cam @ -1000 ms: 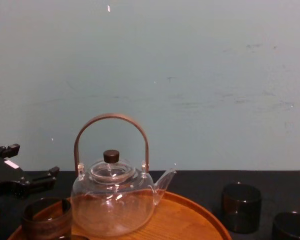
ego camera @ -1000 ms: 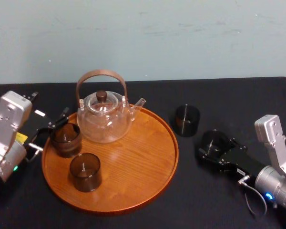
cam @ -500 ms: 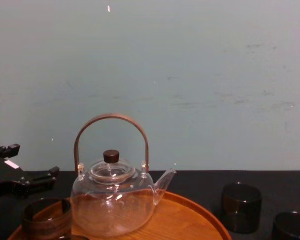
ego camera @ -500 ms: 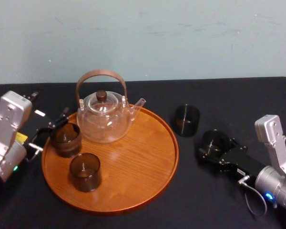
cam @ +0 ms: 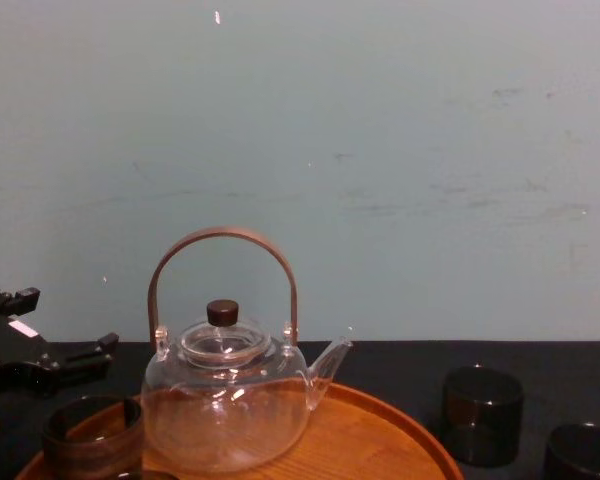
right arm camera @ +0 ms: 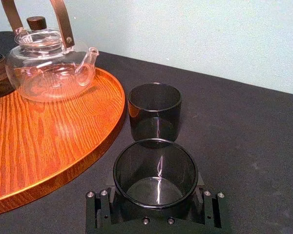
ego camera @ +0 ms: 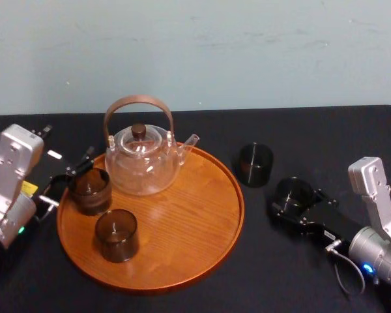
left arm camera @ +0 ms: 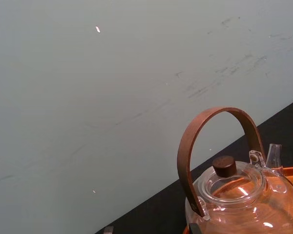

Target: Pick up the glass from the table and place it on the tray.

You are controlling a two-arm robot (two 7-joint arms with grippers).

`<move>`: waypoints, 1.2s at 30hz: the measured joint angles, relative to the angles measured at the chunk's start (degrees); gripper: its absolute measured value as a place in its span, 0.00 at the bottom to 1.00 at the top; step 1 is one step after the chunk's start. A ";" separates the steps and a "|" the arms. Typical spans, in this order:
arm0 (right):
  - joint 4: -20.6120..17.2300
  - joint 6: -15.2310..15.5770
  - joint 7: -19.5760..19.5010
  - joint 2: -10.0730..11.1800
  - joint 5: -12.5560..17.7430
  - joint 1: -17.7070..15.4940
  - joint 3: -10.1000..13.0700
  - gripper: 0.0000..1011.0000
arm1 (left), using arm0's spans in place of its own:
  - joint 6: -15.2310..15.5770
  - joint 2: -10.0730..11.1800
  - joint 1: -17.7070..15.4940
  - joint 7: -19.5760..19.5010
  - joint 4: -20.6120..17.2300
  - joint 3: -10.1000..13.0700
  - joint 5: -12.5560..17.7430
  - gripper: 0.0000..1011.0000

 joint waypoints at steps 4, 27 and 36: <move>0.00 0.00 0.00 0.00 0.00 0.00 0.00 0.90 | 0.00 0.00 0.00 0.00 0.00 0.00 0.00 0.99; -0.61 -1.30 1.83 0.23 0.30 0.23 -0.06 0.90 | 0.00 0.00 0.00 0.00 0.00 0.00 0.00 0.99; -4.63 -2.10 2.93 0.75 0.39 -0.78 -0.61 0.89 | 0.00 0.00 0.00 0.00 0.00 0.00 0.00 0.99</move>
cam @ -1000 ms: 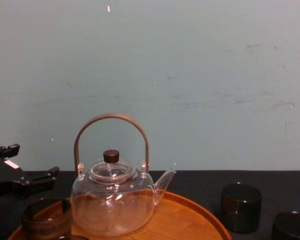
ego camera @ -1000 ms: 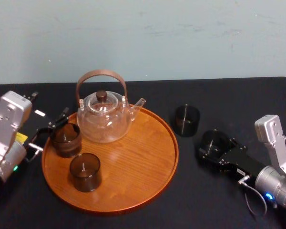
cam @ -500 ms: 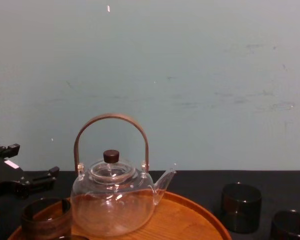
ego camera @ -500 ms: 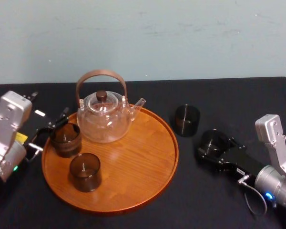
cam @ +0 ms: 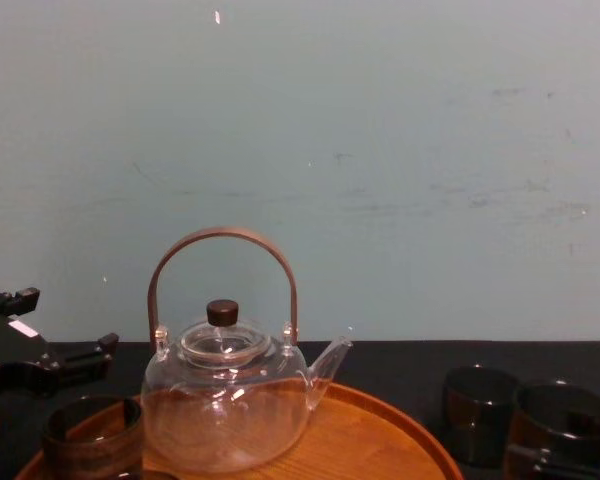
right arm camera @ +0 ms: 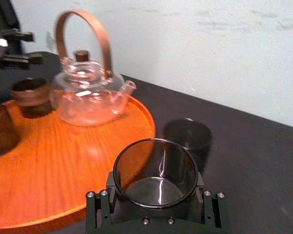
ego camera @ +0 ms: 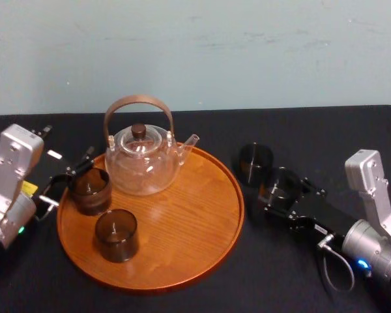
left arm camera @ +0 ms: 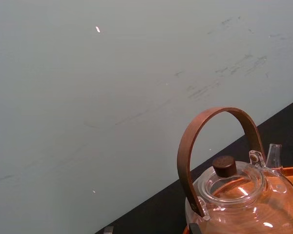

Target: Pick up the glass from the table and place it on the tray.

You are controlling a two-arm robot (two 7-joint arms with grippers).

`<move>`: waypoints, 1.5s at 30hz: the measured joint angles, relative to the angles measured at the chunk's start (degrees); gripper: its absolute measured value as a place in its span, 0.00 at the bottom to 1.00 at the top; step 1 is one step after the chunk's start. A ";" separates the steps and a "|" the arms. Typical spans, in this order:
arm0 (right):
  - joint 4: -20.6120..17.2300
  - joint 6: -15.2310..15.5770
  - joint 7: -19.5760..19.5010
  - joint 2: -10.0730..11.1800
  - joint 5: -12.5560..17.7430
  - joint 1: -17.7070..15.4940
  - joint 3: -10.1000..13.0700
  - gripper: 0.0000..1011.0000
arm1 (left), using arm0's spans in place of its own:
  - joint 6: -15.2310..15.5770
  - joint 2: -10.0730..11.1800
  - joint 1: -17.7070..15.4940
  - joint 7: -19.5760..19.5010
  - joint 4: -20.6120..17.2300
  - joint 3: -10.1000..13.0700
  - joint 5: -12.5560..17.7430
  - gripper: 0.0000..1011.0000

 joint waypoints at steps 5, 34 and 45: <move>-2.29 -0.27 0.87 0.17 0.06 -0.47 -1.12 0.90 | 0.00 0.00 0.00 0.00 0.00 0.00 0.00 0.99; -0.17 -0.31 5.12 -4.76 -0.95 5.73 -12.71 0.90 | 0.00 0.00 0.00 0.00 0.00 0.00 0.00 0.99; 2.97 -0.21 5.79 -7.19 -1.43 8.23 -15.73 0.90 | 0.00 0.00 0.00 0.00 0.00 0.00 0.00 0.99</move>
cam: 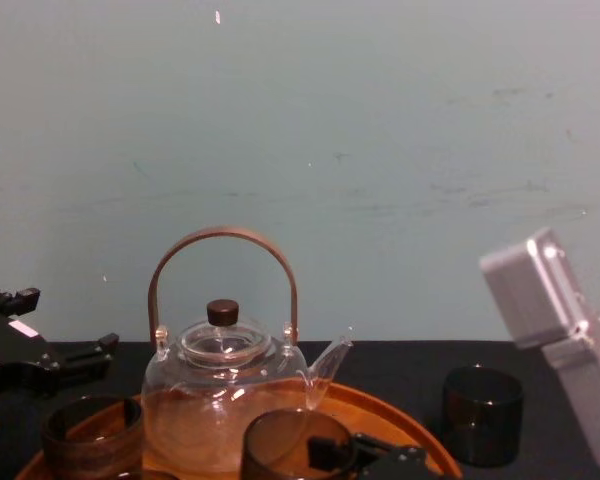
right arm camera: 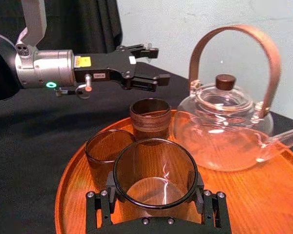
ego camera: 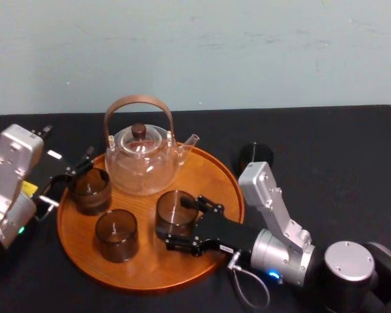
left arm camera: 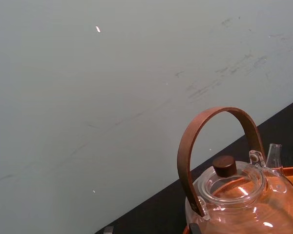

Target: Pick up the glass from the table and place it on the tray.

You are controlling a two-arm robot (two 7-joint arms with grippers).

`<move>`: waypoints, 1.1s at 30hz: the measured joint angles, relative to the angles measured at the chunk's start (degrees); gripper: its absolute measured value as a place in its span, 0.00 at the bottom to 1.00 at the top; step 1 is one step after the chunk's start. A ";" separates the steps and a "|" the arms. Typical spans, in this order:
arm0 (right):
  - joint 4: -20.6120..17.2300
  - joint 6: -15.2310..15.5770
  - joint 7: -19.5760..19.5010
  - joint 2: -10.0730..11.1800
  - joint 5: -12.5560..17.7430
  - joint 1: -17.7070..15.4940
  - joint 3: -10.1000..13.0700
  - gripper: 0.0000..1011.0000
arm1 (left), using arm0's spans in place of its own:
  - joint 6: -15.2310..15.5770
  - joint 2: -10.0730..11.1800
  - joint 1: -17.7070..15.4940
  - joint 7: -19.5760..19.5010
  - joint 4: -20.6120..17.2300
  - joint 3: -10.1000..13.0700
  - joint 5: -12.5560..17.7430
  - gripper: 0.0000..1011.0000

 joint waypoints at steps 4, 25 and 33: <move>0.65 0.07 0.15 -0.44 -0.11 0.43 -0.67 0.89 | 0.00 0.00 0.00 0.00 0.00 0.00 0.00 0.99; 4.18 0.40 0.71 -1.23 0.65 1.07 -1.97 0.90 | 0.00 0.00 0.00 0.00 0.00 0.00 0.00 0.99; 5.74 0.51 1.05 -1.81 0.80 1.70 -2.37 0.90 | 0.00 0.00 0.00 0.00 0.00 0.00 0.00 0.99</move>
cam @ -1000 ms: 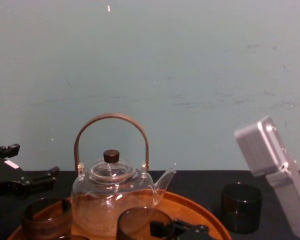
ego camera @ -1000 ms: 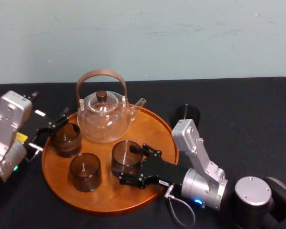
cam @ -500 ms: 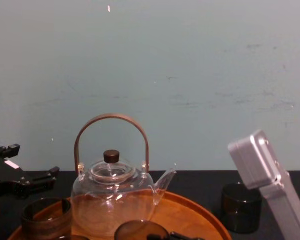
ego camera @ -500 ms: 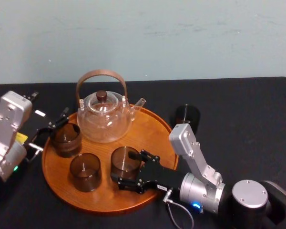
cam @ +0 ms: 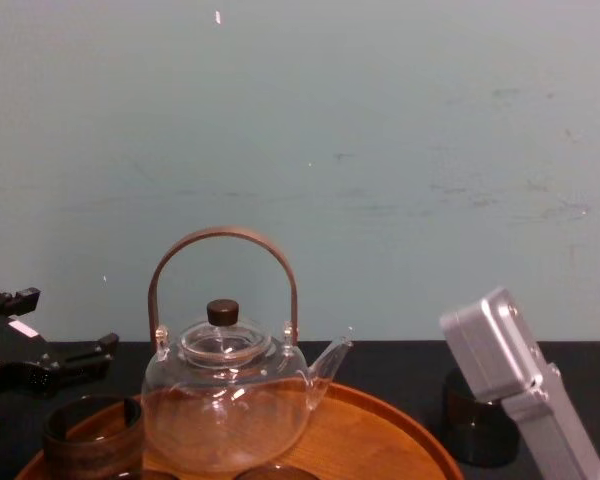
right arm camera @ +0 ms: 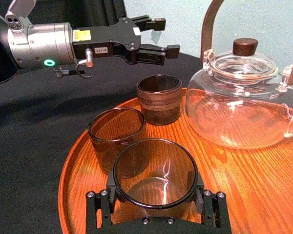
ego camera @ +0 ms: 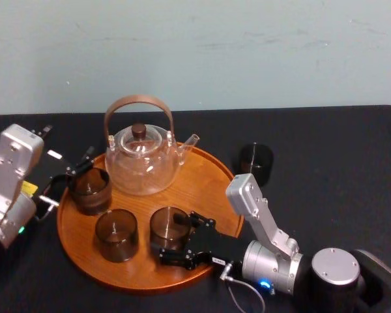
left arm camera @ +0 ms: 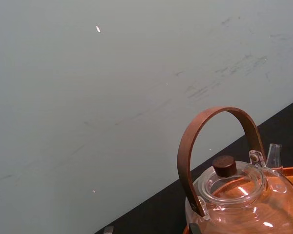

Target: Pick up the glass from the table and place it on the tray.

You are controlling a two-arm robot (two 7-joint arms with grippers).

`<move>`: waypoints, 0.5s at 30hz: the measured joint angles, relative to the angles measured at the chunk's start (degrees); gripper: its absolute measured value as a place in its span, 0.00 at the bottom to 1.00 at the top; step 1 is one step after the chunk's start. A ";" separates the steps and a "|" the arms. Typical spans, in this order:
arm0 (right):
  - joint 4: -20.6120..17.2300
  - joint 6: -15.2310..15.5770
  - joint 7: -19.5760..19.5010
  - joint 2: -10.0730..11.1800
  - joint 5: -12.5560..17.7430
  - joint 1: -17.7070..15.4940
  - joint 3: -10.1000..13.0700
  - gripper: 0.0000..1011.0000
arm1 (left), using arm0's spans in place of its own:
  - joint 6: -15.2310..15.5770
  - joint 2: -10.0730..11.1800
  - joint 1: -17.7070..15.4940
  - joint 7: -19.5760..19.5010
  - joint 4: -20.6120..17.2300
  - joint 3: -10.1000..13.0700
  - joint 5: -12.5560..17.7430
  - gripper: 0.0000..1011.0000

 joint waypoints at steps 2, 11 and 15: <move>0.01 0.01 0.01 0.01 0.01 0.01 0.00 0.90 | 0.00 0.00 0.00 0.00 0.00 0.00 0.00 0.99; -0.13 0.01 0.00 0.05 0.01 -0.07 0.04 0.90 | 0.00 0.00 0.00 0.01 0.00 0.00 0.00 0.99; -0.19 0.00 -0.01 0.07 0.01 -0.09 0.07 0.90 | 0.00 0.00 0.00 0.00 0.00 0.00 0.00 0.99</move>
